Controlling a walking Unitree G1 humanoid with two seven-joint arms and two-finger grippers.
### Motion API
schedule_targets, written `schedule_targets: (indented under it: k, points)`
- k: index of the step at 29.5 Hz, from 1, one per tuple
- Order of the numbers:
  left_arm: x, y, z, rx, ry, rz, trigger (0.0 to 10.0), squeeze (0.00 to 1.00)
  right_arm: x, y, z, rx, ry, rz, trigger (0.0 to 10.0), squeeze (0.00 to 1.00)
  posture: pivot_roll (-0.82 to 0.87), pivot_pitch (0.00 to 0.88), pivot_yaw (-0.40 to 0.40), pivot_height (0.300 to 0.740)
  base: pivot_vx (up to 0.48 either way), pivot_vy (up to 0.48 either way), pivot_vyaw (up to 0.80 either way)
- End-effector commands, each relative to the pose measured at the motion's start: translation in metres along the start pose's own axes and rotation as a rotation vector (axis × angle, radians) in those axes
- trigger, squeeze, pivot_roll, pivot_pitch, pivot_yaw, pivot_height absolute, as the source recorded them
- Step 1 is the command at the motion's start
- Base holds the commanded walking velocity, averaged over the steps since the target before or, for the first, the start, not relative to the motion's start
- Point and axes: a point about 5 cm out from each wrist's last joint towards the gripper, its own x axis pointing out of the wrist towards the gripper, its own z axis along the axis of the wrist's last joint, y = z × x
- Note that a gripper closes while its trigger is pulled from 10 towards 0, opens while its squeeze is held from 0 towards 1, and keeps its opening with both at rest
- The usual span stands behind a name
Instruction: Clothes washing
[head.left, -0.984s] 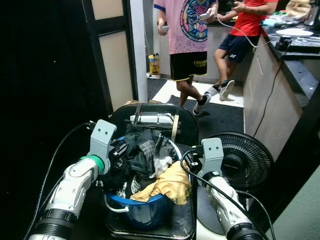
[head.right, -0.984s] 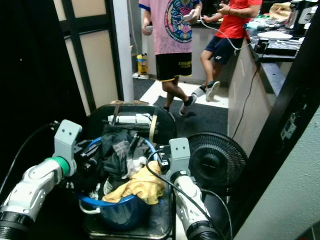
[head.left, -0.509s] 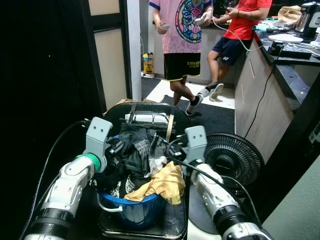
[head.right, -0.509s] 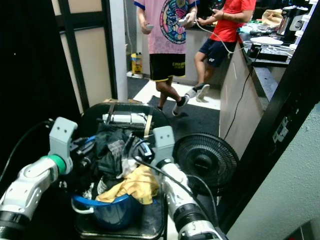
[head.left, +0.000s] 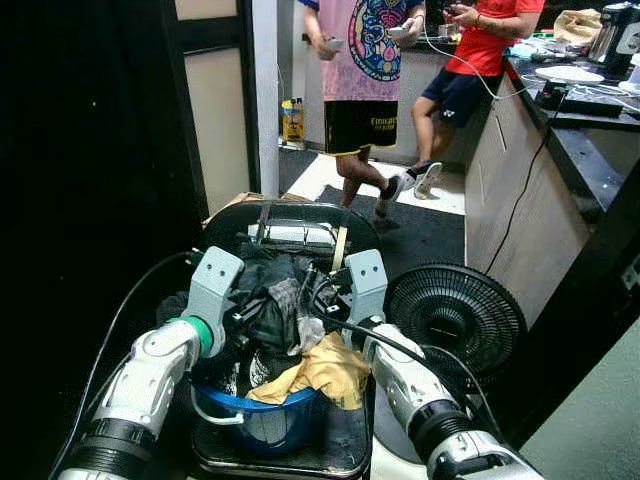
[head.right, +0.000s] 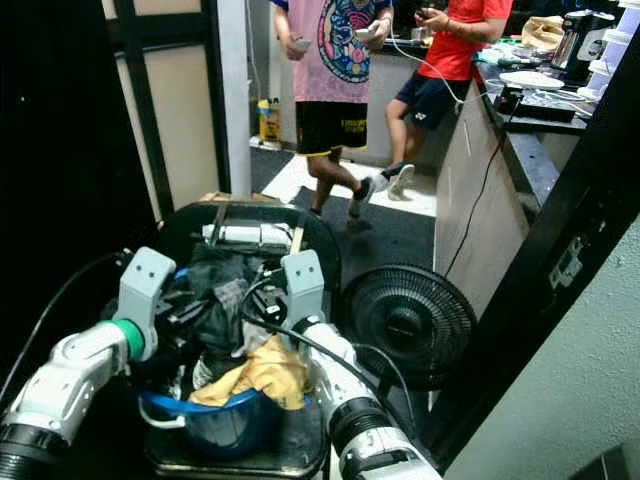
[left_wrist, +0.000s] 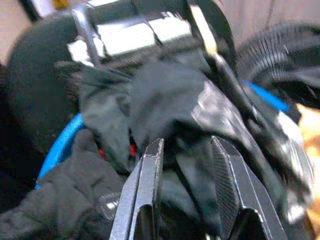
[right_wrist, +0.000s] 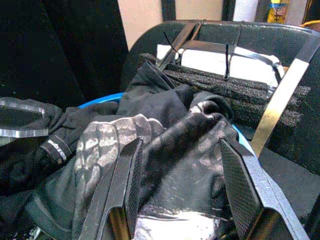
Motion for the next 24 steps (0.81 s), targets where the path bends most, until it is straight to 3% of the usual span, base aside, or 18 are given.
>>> schedule_targets:
  k: [1, 2, 3, 7, 11, 12, 13, 19, 24]
  points:
    - [0.000, 0.001, 0.004, -0.026, -0.028, -0.002, 10.0, 0.00, 0.001, 0.002, 0.000, 0.009, -0.002, 0.012, 10.0, 0.39, 0.00, 0.000, 0.022, 0.740, 0.000, 0.000, 0.00]
    - [0.000, 0.001, 0.004, -0.026, -0.028, -0.002, 10.0, 0.00, 0.001, 0.002, 0.000, 0.009, -0.002, 0.012, 10.0, 0.39, 0.00, 0.000, 0.022, 0.740, 0.000, 0.000, 0.00]
    - [-0.001, -0.002, 0.002, -0.021, -0.025, -0.036, 10.0, 0.00, 0.001, 0.002, -0.002, 0.004, 0.003, 0.011, 10.0, 0.00, 0.01, 0.000, 0.018, 0.740, 0.000, 0.000, 0.00]
    - [0.003, -0.005, -0.006, 0.023, 0.022, -0.034, 10.0, 0.00, -0.006, -0.016, -0.007, 0.011, 0.025, -0.078, 10.0, 0.00, 0.01, 0.000, 0.014, 0.740, 0.000, 0.000, 0.00]
    - [0.006, -0.002, -0.005, 0.028, 0.024, -0.002, 10.0, 0.00, -0.008, -0.022, -0.007, 0.027, 0.025, -0.110, 10.0, 0.00, 0.01, 0.000, 0.014, 0.740, 0.000, 0.000, 0.00]
    - [0.012, -0.001, -0.002, 0.026, 0.019, 0.011, 10.0, 0.24, -0.009, -0.027, -0.005, 0.024, 0.020, -0.124, 10.0, 0.00, 0.00, 0.000, 0.017, 0.740, 0.000, 0.000, 0.00]
    - [0.017, -0.001, 0.001, 0.015, 0.016, 0.008, 10.0, 1.00, -0.009, -0.031, -0.003, 0.019, 0.016, -0.131, 10.0, 0.00, 0.00, 0.000, 0.021, 0.740, 0.000, 0.000, 0.00]
    - [0.029, -0.011, 0.008, 0.018, 0.028, -0.059, 10.0, 1.00, -0.012, -0.039, -0.002, 0.009, 0.014, -0.146, 10.0, 0.00, -0.01, 0.000, 0.022, 0.740, 0.000, 0.000, 0.00]
    - [0.041, -0.037, 0.002, 0.065, 0.098, -0.200, 10.0, 1.00, -0.018, -0.046, -0.005, 0.009, 0.018, -0.161, 10.0, 0.00, -0.01, 0.000, 0.009, 0.740, 0.000, 0.000, 0.00]
